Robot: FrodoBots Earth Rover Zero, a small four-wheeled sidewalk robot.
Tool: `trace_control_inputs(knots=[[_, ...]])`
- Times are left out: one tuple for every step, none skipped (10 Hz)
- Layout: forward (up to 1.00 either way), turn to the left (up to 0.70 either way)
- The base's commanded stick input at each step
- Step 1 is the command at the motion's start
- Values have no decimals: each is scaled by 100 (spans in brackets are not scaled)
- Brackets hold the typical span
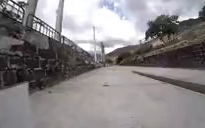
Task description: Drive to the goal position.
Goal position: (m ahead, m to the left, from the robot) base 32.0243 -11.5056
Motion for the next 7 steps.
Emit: trace_control_inputs(knots=[[100, 0], [100, 0], [100, 0], [100, 0], [100, 0], [100, -27], [100, -26]])
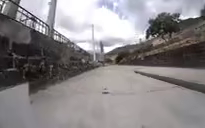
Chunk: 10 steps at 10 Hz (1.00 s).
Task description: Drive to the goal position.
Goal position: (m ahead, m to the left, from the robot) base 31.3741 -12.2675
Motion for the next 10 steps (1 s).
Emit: trace_control_inputs(knots=[[100, -11], [100, 0], [100, 0], [100, 0], [100, 0], [100, 0], [100, 0], [100, 0], [100, 0], [100, 0]])
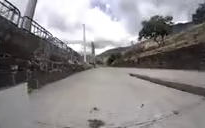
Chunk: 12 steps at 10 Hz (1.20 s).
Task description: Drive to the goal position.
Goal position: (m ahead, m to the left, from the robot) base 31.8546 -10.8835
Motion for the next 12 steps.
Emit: trace_control_inputs(knots=[[100, 0], [100, 0], [100, 0], [100, 0], [100, 0], [100, 0], [100, 0], [100, 0], [100, 0], [100, 0], [100, 0], [100, 0]])
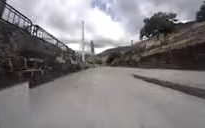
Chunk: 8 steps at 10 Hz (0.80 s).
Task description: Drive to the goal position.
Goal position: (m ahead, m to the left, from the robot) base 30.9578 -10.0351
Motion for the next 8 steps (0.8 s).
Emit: trace_control_inputs(knots=[[100, 0], [100, 0], [100, 0], [100, 0], [100, 0], [100, 0], [100, 0], [100, 0]])
